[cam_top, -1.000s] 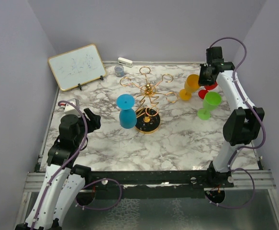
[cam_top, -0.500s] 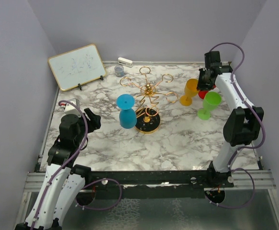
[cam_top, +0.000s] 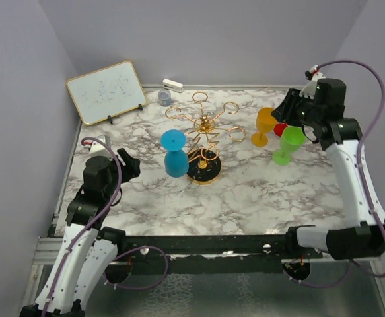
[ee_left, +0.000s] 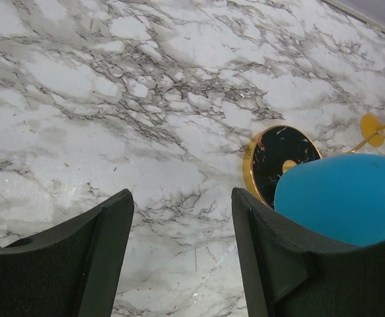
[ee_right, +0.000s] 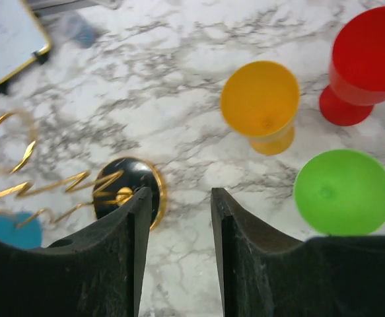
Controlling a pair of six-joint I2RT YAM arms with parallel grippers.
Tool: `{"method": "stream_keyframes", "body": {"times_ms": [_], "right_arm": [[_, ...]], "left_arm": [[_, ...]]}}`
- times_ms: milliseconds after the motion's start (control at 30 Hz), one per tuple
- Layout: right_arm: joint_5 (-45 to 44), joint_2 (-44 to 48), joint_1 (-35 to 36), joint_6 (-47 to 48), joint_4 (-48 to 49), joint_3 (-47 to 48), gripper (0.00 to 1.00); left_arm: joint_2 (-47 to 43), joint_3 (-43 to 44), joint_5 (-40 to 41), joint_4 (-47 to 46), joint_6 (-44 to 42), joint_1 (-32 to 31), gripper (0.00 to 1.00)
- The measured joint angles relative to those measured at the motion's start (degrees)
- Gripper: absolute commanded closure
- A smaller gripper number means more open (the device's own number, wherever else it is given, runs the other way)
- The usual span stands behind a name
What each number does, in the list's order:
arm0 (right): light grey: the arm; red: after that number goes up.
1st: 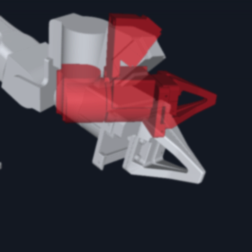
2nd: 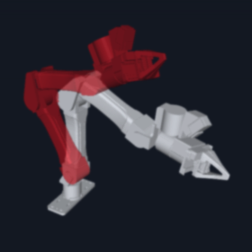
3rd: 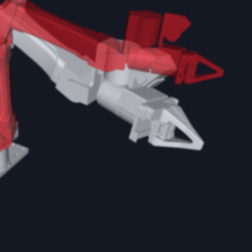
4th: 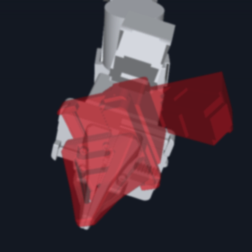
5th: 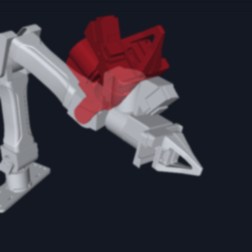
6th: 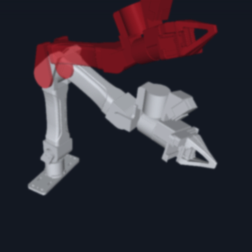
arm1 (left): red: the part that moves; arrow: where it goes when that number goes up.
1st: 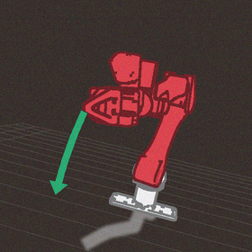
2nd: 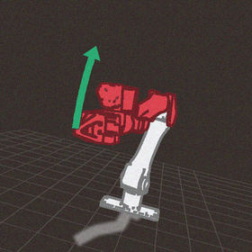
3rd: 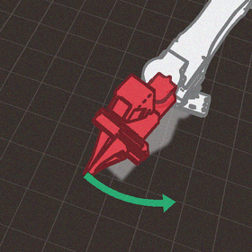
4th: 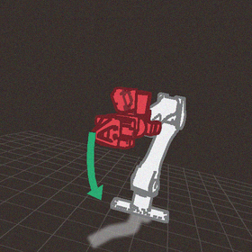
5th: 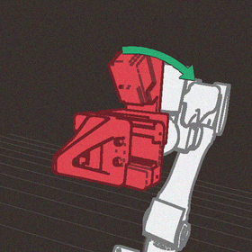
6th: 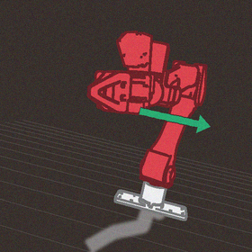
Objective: Take the wine glass off the wine glass rack
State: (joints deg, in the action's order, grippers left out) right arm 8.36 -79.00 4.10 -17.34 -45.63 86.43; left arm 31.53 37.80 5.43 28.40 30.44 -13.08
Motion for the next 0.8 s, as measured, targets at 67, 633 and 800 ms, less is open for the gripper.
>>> {"method": "stream_keyframes", "body": {"times_ms": [67,633,800], "right_arm": [[4.7,7.9,0.0,-0.4,2.6,-4.7,0.57],[19.6,24.7,0.0,0.7,2.5,-13.4,0.61],[22.3,25.1,0.0,0.7,2.4,-13.0,0.63]], "left_arm": [[0.4,0.2,0.0,0.1,1.6,0.0,0.35],[16.6,20.9,-19.5,-8.3,23.5,1.5,0.36],[16.5,14.2,-28.3,-15.0,31.0,1.9,0.37]]}}
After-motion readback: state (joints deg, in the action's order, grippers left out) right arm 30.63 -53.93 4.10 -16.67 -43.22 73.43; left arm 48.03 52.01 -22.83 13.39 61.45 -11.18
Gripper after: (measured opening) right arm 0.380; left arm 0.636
